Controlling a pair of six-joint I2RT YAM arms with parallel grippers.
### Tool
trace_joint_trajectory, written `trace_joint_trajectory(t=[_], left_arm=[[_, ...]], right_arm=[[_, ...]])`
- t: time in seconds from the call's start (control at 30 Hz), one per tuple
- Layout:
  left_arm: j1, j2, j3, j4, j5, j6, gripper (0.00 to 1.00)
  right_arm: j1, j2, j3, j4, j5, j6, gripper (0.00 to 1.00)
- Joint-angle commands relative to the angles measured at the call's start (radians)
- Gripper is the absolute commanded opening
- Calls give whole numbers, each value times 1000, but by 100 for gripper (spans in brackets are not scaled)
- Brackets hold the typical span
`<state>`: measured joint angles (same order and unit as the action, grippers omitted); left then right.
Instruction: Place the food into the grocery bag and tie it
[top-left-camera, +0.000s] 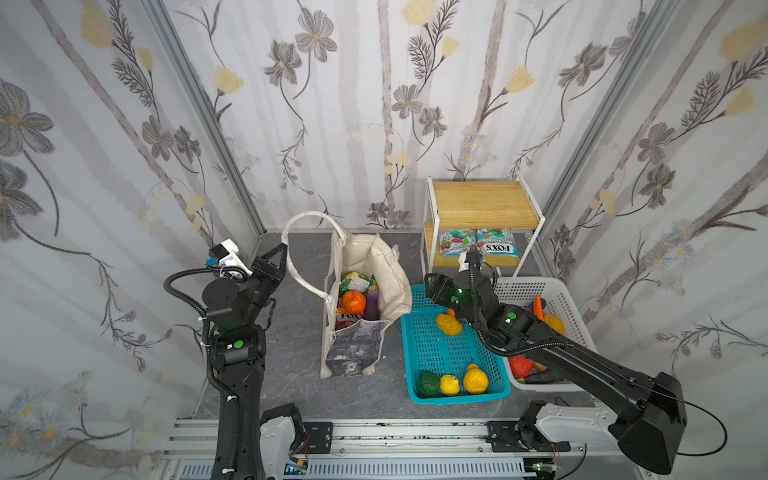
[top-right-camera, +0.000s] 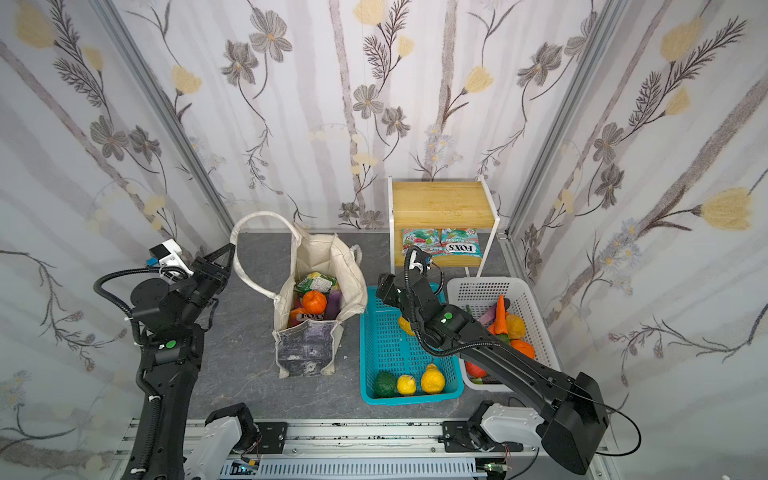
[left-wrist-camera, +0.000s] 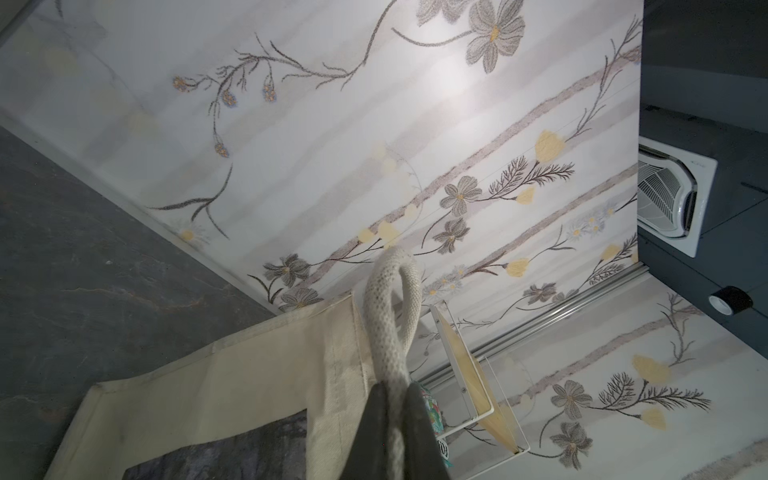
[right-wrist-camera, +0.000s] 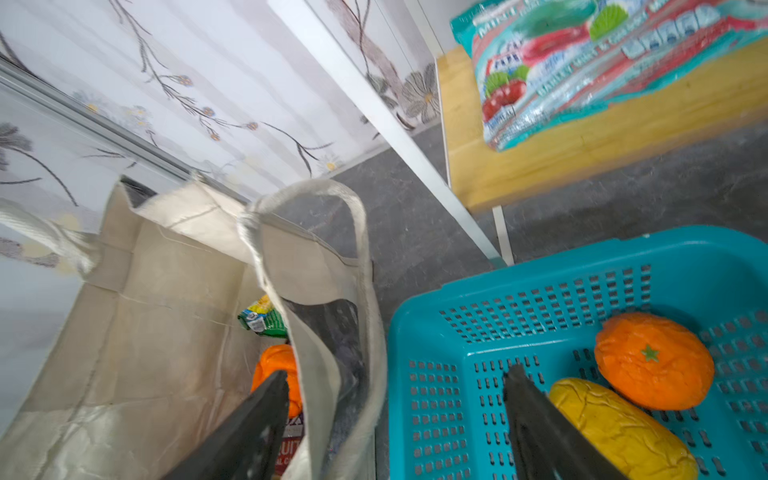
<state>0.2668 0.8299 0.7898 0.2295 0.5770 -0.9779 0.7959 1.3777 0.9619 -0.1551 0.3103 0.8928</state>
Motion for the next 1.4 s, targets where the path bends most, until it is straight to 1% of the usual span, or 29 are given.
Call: trace_joint_trajectory(t=[0.0, 0.13, 0.27, 0.37, 0.47, 0.53, 0.57, 0.63, 0.67, 0.73, 0.83, 0.9, 1.1, 1.17, 1.23, 1.27, 1.3, 1.37], left_arm=[[14, -3, 9, -35, -42, 53, 0], [34, -2, 3, -35, -57, 51, 0], [37, -10, -4, -35, -50, 51, 0], [37, -13, -15, -35, -49, 43, 0], [37, -12, -20, -35, -52, 41, 0], [37, -11, -21, -33, -51, 39, 0], [37, -10, -20, -33, -48, 38, 0], [37, -11, -26, -29, -42, 31, 0], [37, -12, -30, -28, -39, 28, 0], [35, -12, -42, -22, -39, 22, 0], [34, -18, -57, -19, -40, 24, 0], [33, -20, -63, -19, -40, 24, 0], [25, -16, -64, -18, -44, 24, 0], [25, -13, -67, -17, -48, 25, 0], [24, -12, -69, -16, -49, 27, 0], [23, -12, -69, -16, -50, 28, 0], [23, -12, -67, -16, -49, 30, 0], [23, -12, -62, -16, -48, 34, 0]], right_arm=[[-1, 12, -51, 128, -190, 83, 75], [2, 50, -122, 266, -292, 161, 71], [2, 100, -122, 317, -334, 205, 68], [3, 127, -121, 385, -359, 225, 67], [16, 172, -86, 415, -389, 241, 69], [19, 201, -77, 453, -440, 305, 70], [43, 205, -87, 499, -450, 342, 72], [73, 210, -110, 577, -427, 417, 72], [79, 211, -111, 597, -421, 432, 72], [86, 269, -84, 609, -425, 457, 70], [93, 325, -59, 685, -434, 494, 67], [98, 359, -26, 683, -432, 508, 66], [110, 409, -35, 809, -405, 628, 65], [117, 432, -29, 860, -409, 657, 62], [120, 455, -3, 878, -417, 666, 54], [120, 462, 6, 877, -418, 664, 45], [120, 463, 8, 882, -417, 658, 34], [120, 447, 3, 857, -394, 620, 19]])
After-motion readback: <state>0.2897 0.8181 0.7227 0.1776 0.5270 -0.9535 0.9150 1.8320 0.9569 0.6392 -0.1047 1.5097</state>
